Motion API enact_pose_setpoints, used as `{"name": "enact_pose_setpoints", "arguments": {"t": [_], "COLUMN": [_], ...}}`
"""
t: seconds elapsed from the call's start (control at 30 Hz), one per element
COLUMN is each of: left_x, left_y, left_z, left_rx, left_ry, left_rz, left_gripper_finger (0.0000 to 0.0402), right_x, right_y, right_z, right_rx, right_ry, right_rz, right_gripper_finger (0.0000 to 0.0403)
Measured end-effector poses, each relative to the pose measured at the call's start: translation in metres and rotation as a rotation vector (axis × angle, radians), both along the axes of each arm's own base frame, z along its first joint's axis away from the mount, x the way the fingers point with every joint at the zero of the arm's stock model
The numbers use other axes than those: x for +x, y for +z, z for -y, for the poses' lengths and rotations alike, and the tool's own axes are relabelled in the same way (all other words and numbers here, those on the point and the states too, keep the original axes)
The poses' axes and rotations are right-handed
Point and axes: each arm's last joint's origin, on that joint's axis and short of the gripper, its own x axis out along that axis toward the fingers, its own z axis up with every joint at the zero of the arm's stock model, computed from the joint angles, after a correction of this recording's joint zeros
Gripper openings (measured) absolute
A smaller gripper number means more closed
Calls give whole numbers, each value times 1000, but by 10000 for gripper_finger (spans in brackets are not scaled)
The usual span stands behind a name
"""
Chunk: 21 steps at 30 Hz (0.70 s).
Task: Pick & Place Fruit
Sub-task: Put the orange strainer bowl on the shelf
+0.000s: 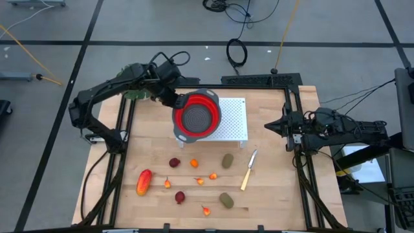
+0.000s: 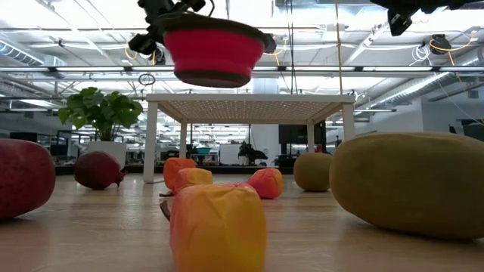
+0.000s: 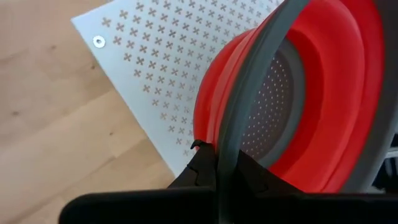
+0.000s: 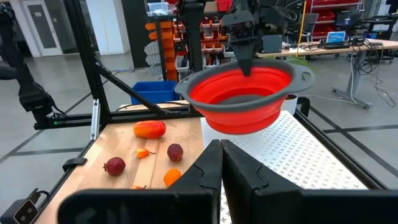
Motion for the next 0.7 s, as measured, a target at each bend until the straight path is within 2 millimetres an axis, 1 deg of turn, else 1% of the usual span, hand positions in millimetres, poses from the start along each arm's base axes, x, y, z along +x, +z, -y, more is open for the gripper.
{"name": "enact_pose_setpoints", "arguments": {"t": [0.2,0.43,0.7], "left_x": [-2,1,-3], "left_y": [-8,-18,-24], "left_z": [-7,-19,-20], "left_rx": [16,-1,-20], "left_ry": [0,10,16], "left_rz": [-20,57,18], "left_gripper_finger": [4,4,4], "right_x": [0,0,0], "right_y": [0,0,0], "right_z": [0,0,0], "right_rx": [0,0,0], "right_ry": [0,-1,-3], "right_rz": [0,0,0], "right_gripper_finger": [0,0,0]}}
